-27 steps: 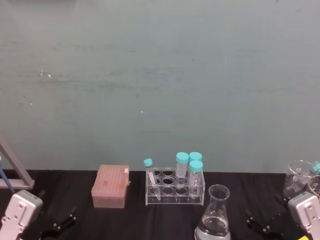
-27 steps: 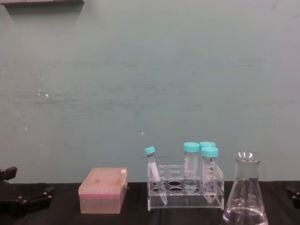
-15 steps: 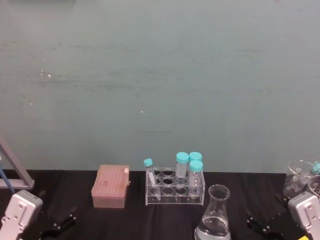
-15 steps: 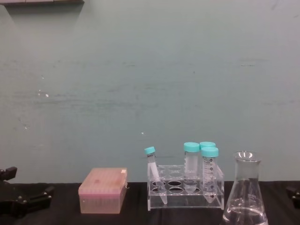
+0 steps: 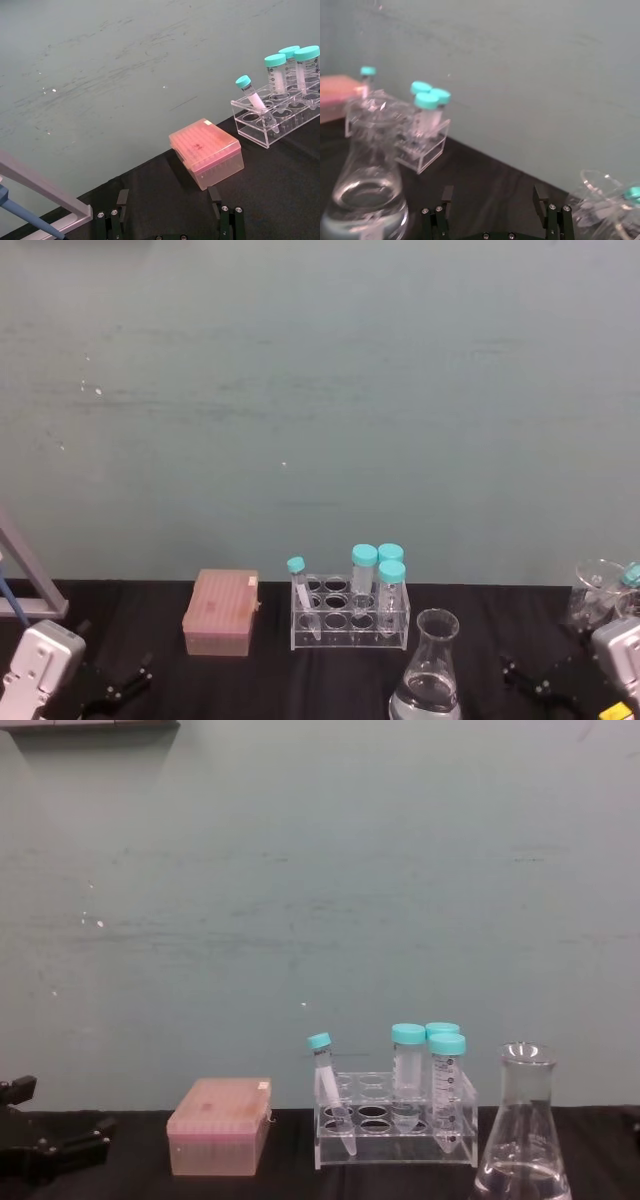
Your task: Pick up the beaker with the right gripper, shake it three times, and then put it down.
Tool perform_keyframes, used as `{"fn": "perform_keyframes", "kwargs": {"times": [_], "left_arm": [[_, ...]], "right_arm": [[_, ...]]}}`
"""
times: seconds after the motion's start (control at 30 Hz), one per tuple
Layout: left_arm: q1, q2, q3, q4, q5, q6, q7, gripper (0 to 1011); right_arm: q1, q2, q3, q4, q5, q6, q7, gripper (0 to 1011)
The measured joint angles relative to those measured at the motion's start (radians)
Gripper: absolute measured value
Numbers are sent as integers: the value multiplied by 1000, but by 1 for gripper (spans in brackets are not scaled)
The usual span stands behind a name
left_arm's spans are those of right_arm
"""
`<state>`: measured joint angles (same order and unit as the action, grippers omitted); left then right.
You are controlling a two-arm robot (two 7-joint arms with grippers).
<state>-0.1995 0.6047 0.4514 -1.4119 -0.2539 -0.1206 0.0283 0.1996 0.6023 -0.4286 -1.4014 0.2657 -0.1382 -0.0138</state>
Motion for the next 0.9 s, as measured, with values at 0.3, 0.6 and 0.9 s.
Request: {"fn": "perform_keyframes", "kwargs": {"times": [0.3,0.6,0.9], "left_arm": [[0,0,0,0,0,0,0,1000],[0,0,0,0,0,0,0,1000],[0,0,0,0,0,0,0,1000]], "right_arm": [[45,-29,91,-3,95,-68,72,1000],[85,-58,128,-68,230,-122,247,1000],[79,-67,111,-117,301,-5,350,1000]]}}
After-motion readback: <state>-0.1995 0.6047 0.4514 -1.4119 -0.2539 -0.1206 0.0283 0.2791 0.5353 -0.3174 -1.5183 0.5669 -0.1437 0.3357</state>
